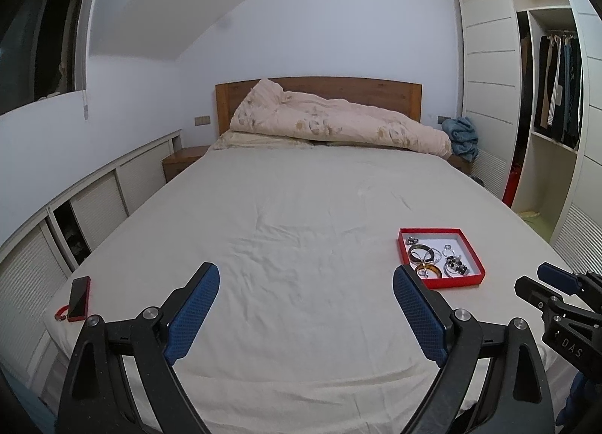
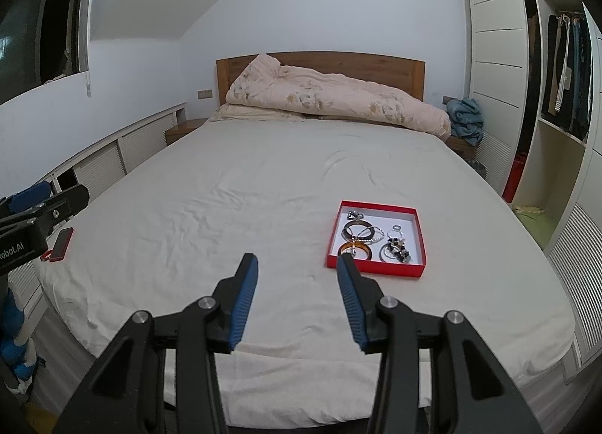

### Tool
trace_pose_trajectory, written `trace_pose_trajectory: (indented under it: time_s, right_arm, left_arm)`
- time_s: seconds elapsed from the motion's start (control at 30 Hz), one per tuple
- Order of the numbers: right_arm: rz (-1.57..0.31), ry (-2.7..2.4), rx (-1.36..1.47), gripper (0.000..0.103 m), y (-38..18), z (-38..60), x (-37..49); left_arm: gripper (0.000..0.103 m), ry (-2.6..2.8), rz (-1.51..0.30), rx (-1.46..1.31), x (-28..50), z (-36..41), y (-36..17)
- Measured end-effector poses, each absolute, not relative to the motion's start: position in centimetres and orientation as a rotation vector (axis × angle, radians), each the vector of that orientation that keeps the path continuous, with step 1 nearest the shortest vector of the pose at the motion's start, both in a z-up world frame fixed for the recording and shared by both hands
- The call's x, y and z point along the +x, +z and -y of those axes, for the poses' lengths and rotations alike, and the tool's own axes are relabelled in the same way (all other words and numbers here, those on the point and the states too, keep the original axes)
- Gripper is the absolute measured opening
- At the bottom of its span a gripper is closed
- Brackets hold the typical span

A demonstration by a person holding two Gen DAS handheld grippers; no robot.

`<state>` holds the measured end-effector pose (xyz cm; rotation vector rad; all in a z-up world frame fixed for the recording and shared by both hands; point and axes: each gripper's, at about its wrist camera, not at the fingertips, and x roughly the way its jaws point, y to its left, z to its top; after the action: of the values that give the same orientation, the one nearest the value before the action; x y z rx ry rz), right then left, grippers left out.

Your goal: Organize jewelry

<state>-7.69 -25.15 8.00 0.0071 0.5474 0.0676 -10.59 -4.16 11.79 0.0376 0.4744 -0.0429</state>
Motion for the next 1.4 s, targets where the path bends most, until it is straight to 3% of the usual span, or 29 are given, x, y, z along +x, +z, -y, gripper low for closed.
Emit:
trace_pose_trajectory:
  time_s: [0.07,0.3,0.37,0.57,1.4]
  right_arm:
    - [-0.549,0.062,0.008,0.051,7.8,25.2,-7.8]
    - [-0.557,0.044,0.006,0.054,7.3,25.4,-7.6]
    - [-0.555,0.038,0.004,0.061,7.3,25.5,-7.5]
    - [-0.552,0.025,0.001,0.069,7.2,25.7,-7.6]
    - [-0.566,0.005,-0.006,0.071,6.8,25.5,-6.9]
  left_arm:
    - [0.093,-0.047,-0.48,0.038,-10.5,4.3,11.6]
    - [0.097,-0.053,-0.493,0.036,-10.2,4.6,11.1]
    - [0.097,-0.054,-0.495,0.034,-10.1,4.7,11.0]
    - [0.099,-0.058,-0.5,0.031,-9.9,4.7,10.8]
    - [0.102,-0.074,-0.527,0.036,-8.9,5.0,9.5]
